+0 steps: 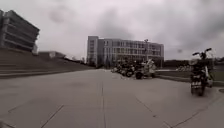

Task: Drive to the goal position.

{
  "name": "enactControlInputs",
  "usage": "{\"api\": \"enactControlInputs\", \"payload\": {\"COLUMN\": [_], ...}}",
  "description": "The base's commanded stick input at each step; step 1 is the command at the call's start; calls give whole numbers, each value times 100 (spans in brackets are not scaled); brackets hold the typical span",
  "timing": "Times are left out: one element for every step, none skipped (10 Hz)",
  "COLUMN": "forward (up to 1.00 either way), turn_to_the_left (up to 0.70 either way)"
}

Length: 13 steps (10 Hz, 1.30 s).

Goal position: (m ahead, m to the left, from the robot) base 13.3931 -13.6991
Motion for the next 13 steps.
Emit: {"api": "enactControlInputs", "payload": {"forward": [50, 50, 50, 50, 50, 50, 50, 50, 50, 50, 50, 50, 50], "turn_to_the_left": [0, 0, 0, 0, 0, 0, 0, 0, 0, 0, 0, 0, 0]}}
